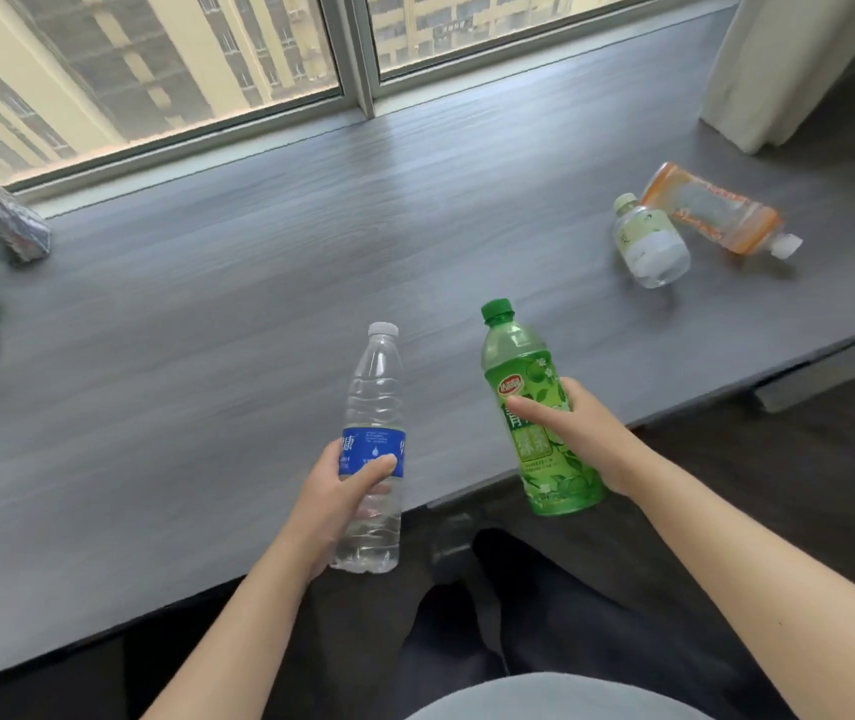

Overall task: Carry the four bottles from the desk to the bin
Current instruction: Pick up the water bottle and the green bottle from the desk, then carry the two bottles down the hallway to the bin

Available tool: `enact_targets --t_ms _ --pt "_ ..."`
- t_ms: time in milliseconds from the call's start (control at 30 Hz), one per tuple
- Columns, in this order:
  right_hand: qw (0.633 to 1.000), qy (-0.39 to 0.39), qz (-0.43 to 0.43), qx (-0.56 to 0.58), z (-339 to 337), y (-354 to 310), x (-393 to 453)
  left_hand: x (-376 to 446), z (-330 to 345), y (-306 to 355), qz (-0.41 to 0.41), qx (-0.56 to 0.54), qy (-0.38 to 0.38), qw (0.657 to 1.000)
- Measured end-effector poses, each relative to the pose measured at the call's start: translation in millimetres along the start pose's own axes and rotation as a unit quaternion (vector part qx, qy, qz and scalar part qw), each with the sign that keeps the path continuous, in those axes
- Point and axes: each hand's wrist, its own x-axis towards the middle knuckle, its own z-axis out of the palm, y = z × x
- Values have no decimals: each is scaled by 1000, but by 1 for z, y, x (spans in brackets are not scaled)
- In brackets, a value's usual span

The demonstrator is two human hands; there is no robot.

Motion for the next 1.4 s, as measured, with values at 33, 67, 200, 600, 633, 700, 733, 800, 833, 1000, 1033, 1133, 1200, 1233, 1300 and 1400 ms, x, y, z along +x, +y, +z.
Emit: enact_targets --t_ms 33,67,200,600,633,700,733,800,833,1000,1033,1133,1200,1233,1300,1400 --pt "1000 14 3 0 0 13 -12 -7 2 -5 1 6 -12 1000" --pt "999 30 9 2 0 24 -25 -14 4 -10 4 21 -25 999" --pt "995 94 39 19 -4 73 -76 -37 17 -30 39 137 -84 986" --pt "944 273 175 63 -53 243 -218 -48 95 -82 130 444 -163 871" --pt "938 283 188 62 -58 256 -229 -47 102 -85 137 472 -162 856" --pt "927 305 211 64 -66 282 -250 -46 116 -91 144 515 -160 830" --pt "920 317 220 70 -69 294 -258 -45 122 -94 144 530 -157 820" --pt "905 344 242 72 -76 314 -272 -40 133 -98 142 561 -158 800" --pt "898 354 251 69 -78 321 -278 -38 137 -99 138 576 -163 789" --pt "880 375 282 71 -88 341 -295 -25 152 -98 135 623 -176 750" --pt "876 381 285 75 -92 342 -296 -20 157 -95 135 626 -181 746" --pt "859 408 291 109 -100 345 -297 -1 175 -82 132 636 -200 733" --pt "847 414 309 126 -103 348 -299 14 193 -69 129 644 -210 724" --pt "843 412 321 127 -103 350 -299 21 204 -63 129 645 -217 721" --pt "834 410 347 128 -102 355 -303 34 230 -51 128 652 -237 709" --pt "814 420 372 151 -100 364 -313 45 278 -31 135 665 -267 684"
